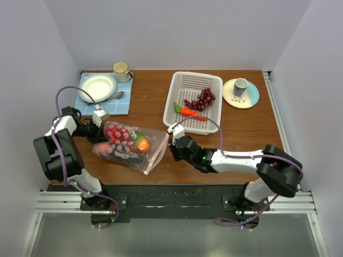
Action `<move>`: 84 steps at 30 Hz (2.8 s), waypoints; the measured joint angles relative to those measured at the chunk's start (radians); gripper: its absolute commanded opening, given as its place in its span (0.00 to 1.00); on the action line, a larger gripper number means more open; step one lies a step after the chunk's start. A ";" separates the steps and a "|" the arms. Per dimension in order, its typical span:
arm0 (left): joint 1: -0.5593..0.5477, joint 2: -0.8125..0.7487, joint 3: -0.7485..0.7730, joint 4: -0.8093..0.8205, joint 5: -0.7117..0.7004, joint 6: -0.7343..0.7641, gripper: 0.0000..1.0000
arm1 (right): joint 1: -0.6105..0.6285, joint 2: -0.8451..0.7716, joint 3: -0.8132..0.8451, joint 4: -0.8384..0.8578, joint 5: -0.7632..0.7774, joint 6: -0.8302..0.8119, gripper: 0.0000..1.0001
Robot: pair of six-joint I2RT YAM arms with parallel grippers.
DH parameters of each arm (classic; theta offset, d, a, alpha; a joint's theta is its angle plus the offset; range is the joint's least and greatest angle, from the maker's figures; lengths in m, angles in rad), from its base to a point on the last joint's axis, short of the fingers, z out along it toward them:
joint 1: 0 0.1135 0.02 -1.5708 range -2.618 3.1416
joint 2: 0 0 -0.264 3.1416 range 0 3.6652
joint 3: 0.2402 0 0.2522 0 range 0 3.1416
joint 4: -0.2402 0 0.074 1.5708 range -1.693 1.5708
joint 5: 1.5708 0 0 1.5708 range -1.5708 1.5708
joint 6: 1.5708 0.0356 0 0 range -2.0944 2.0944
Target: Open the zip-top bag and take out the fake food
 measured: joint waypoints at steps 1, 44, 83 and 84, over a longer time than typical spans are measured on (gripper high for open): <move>0.000 0.000 0.000 0.000 0.000 0.000 0.00 | 0.000 0.017 0.016 0.017 -0.011 0.002 0.00; 0.000 0.014 0.000 0.004 -0.010 0.004 0.00 | 0.111 0.616 0.556 0.214 0.070 -0.135 0.75; 0.002 0.014 0.000 -0.006 0.000 0.003 0.00 | -0.027 -0.267 0.095 -0.208 0.089 -0.160 0.12; 0.002 0.015 0.000 -0.006 0.000 0.003 0.00 | -0.085 -0.265 0.095 -0.202 0.105 -0.161 0.11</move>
